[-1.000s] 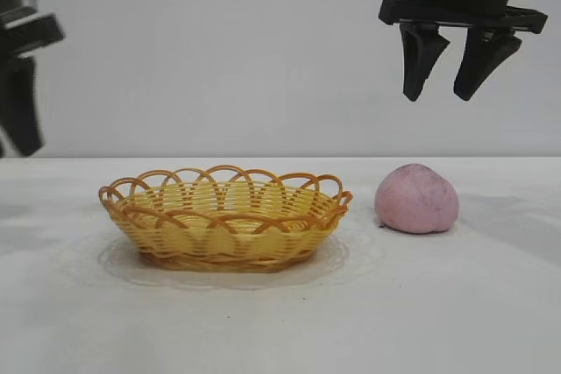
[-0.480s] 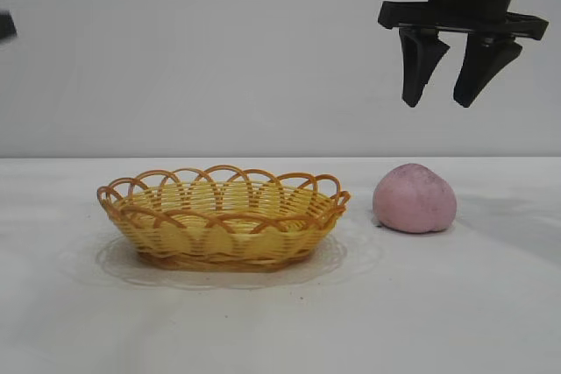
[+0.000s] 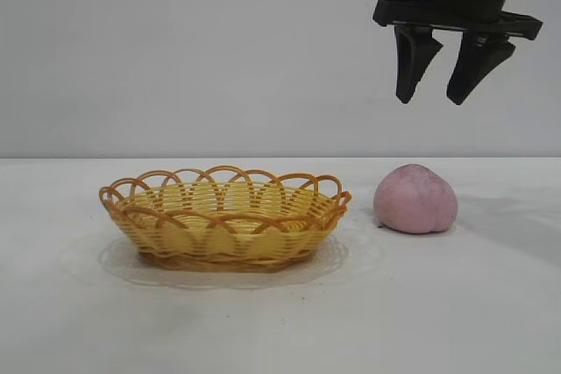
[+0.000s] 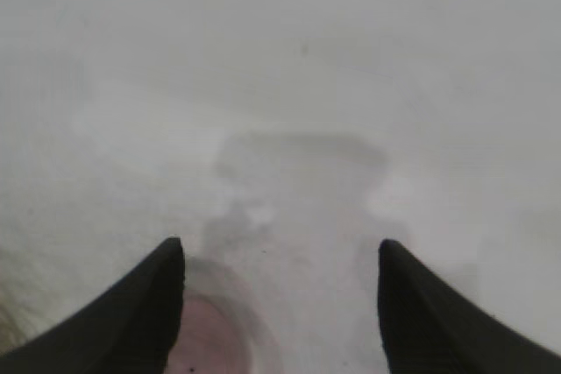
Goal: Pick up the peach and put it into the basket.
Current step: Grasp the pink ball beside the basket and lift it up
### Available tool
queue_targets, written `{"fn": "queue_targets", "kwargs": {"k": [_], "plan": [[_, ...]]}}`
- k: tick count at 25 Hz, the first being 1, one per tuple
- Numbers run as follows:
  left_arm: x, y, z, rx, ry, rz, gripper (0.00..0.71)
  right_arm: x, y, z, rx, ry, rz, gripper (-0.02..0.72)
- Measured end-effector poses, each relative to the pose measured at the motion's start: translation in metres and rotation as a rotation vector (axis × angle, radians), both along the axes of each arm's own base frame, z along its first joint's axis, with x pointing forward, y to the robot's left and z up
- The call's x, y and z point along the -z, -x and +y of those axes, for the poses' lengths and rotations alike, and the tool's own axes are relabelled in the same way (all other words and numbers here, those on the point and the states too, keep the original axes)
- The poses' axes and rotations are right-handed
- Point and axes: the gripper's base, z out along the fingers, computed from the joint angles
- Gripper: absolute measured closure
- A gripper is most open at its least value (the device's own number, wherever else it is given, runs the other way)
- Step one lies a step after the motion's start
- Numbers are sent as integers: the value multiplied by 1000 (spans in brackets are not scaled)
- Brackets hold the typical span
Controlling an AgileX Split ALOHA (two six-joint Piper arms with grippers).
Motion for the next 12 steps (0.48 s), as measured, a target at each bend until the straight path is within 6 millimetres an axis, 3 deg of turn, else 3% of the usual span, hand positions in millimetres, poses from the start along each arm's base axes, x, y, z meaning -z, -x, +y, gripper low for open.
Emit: {"fn": "queue_targets", "kwargs": {"k": [6, 12], "plan": [[24, 70, 2, -11, -4, 28, 449, 3, 0, 5, -11, -17, 4, 288], [52, 114, 1, -36, 42, -11, 449, 13, 0, 6, -13, -9, 50, 288]]}}
